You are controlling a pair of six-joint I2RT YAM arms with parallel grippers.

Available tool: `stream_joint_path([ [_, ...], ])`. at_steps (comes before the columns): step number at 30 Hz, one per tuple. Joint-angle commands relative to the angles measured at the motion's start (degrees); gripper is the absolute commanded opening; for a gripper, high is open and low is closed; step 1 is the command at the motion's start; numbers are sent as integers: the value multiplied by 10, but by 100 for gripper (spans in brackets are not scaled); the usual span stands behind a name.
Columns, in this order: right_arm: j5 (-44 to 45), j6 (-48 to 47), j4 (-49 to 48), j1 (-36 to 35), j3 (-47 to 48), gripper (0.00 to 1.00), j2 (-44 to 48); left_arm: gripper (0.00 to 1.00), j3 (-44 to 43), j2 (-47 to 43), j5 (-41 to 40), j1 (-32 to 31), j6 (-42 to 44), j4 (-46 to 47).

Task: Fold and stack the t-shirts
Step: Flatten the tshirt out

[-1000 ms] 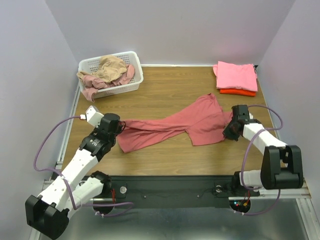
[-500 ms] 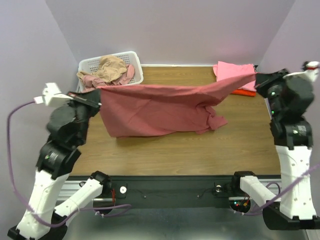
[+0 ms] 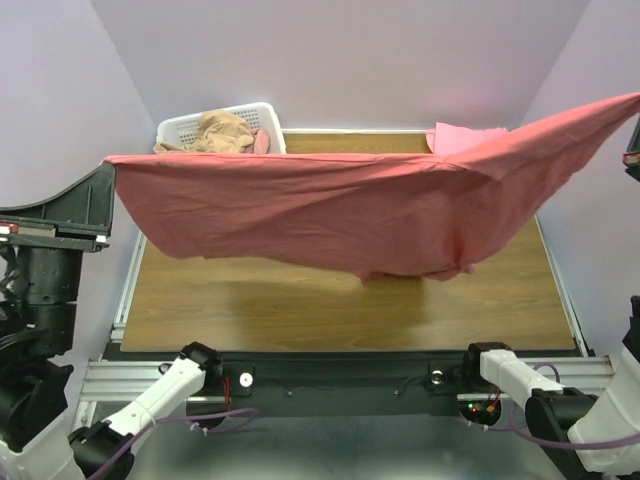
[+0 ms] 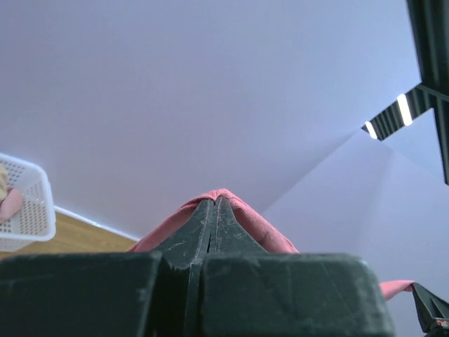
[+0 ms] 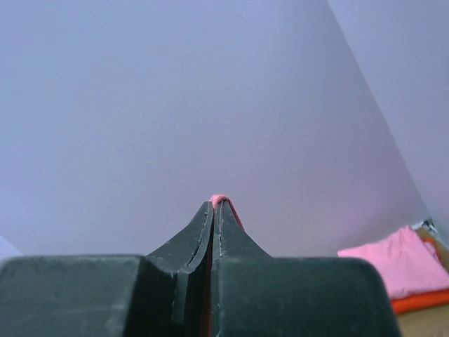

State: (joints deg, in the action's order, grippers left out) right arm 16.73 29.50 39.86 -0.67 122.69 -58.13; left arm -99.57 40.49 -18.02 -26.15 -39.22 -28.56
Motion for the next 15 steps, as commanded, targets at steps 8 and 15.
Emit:
stream_joint_path([
  [8,-23,-23,7,2,-7,0,-93,0,-10,85,25,2,27,34],
  [15,-64,-30,-53,2,31,0,-237,0,-19,228,-64,3,59,64],
])
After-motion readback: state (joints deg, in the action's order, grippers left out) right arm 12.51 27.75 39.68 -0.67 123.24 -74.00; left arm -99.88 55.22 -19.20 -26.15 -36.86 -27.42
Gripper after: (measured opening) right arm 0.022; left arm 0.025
